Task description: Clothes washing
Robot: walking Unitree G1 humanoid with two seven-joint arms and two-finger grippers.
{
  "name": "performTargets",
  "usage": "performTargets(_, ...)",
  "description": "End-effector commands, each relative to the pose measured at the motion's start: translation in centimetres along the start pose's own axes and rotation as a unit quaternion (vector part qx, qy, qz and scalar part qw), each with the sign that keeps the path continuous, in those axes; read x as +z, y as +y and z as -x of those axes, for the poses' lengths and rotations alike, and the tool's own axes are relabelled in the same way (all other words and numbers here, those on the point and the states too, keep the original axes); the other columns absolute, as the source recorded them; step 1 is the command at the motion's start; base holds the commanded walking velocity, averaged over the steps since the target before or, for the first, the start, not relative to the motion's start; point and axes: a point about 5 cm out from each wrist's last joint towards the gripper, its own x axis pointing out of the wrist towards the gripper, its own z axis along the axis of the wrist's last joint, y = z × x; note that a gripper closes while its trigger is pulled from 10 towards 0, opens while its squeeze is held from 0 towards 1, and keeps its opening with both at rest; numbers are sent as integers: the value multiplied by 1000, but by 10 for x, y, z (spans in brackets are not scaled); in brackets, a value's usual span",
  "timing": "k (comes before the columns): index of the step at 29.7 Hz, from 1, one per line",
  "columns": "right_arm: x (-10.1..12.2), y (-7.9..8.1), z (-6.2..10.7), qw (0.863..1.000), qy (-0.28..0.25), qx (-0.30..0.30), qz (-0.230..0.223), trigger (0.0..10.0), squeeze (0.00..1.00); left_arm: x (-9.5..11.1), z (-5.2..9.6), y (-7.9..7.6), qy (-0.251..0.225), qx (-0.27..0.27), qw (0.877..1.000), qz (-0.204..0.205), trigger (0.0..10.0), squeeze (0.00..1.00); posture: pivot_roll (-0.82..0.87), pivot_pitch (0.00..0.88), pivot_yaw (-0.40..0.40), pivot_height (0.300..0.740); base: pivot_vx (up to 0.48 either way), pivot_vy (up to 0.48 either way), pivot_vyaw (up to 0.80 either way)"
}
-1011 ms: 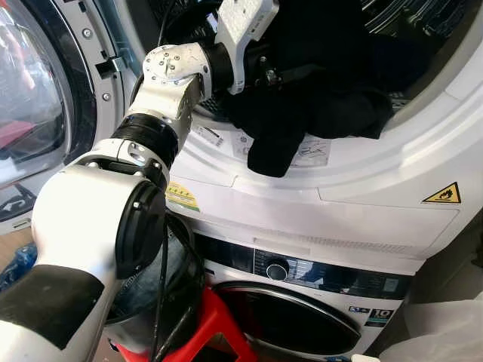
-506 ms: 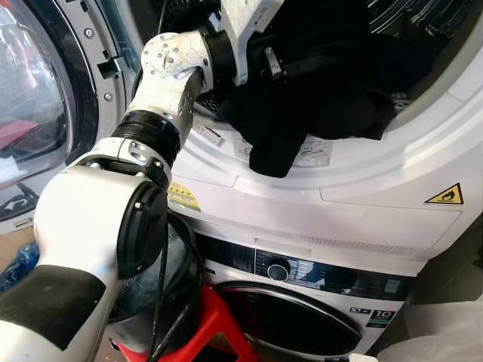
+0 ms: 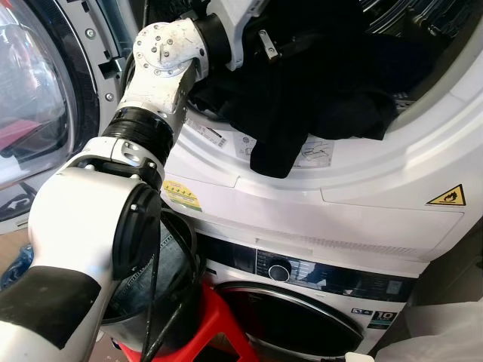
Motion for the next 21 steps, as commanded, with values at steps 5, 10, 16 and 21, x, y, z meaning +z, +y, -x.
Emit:
performTargets(5, -3, 8, 1, 1000, 9, 13, 3, 10000, 0, -3, 8, 1, 7, -2, 1000, -12, 10000, 0, -88, 0, 163, 740, 0, 0, 0)
performTargets(10, -3, 11, 1, 1000, 9, 18, 6, 10000, 0, -8, 10, -4, 8, -25, 1000, -2, 10000, 0, -89, 0, 164, 740, 0, 0, 0)
performTargets(16, -2, 11, 1, 1000, 7, 18, 5, 10000, 0, -3, 11, -9, -12, -68, 998, -5, 10000, 0, -84, 0, 165, 740, 0, 0, 0)
performTargets(21, -1, 11, 1, 1000, 8, 17, 5, 10000, 0, 1, 14, -4, -20, -68, 997, -13, 10000, 0, -78, 0, 164, 740, 0, 0, 0)
